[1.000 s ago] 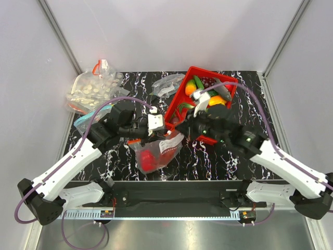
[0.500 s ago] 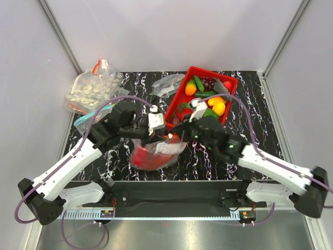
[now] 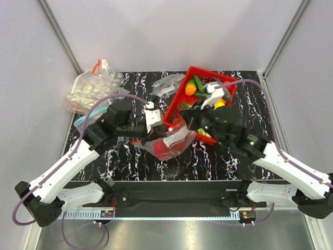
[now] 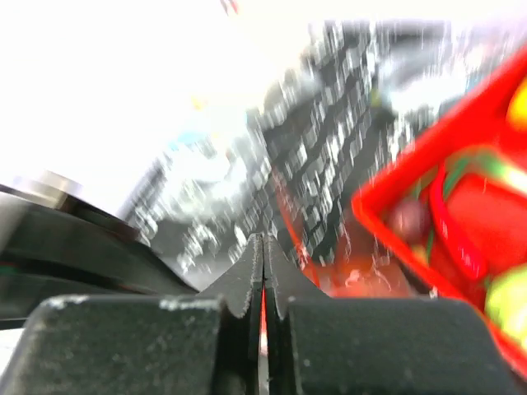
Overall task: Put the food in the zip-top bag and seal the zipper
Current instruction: Adjust the zipper on the food storage bag.
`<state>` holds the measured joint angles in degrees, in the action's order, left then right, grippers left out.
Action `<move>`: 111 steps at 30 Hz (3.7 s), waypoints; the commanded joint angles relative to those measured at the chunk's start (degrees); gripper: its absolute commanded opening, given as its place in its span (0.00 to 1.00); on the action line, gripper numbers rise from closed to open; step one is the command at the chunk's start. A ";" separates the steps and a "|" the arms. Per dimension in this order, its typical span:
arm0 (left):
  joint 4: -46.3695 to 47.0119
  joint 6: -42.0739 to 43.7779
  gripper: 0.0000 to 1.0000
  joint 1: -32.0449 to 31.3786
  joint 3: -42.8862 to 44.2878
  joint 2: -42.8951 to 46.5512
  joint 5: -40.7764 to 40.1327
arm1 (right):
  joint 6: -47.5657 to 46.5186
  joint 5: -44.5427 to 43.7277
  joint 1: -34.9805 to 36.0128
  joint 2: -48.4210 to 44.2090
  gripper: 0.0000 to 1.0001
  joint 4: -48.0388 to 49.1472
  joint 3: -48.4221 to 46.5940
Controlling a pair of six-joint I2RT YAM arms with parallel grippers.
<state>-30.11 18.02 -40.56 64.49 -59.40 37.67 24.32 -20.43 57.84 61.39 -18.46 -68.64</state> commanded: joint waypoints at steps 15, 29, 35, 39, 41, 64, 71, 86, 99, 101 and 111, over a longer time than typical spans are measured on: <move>2.60 -1.94 0.00 0.04 6.18 -2.83 1.44 | -3.15 0.46 0.51 -1.62 0.01 -1.68 -0.45; 1.63 -1.85 0.00 0.04 6.61 -3.36 1.61 | -9.45 -3.56 0.34 0.93 0.01 -5.88 -12.90; 1.54 -1.94 0.00 0.04 6.61 -3.53 1.79 | -15.35 -8.40 0.34 -0.39 0.01 -6.42 -20.66; 1.54 -2.37 0.00 0.12 7.58 -4.32 1.62 | -7.99 -4.65 0.43 -1.01 0.00 -3.26 -6.84; 1.89 -2.81 0.00 0.04 8.19 -4.50 1.09 | 0.32 -1.30 0.95 0.92 0.00 1.65 1.89; 2.25 -2.99 0.00 0.04 7.66 -4.15 2.14 | -2.16 -11.49 6.23 0.22 0.00 2.72 6.42; -0.04 -1.41 0.00 0.12 8.99 -4.41 0.83 | -9.27 -6.13 6.23 -1.09 0.10 2.64 4.84; -0.13 3.51 0.00 0.04 5.47 -2.39 3.47 | -9.99 5.22 6.14 -2.67 0.90 -14.06 0.17; -0.65 5.00 0.00 -0.05 3.63 -2.13 3.73 | -9.64 1.35 5.44 -7.16 0.80 -6.23 4.84; -1.00 5.44 0.00 -0.05 3.28 -1.95 3.64 | -10.34 3.01 5.52 -5.85 0.78 -7.64 2.65; -5.65 16.50 0.00 -0.23 0.64 1.21 9.26 | -28.00 14.36 5.44 -1.62 1.00 -21.00 -2.11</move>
<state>-36.16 28.23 -40.47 64.86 -60.75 41.78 4.32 -8.60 63.40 60.20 -35.05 -67.92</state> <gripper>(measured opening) 0.015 0.992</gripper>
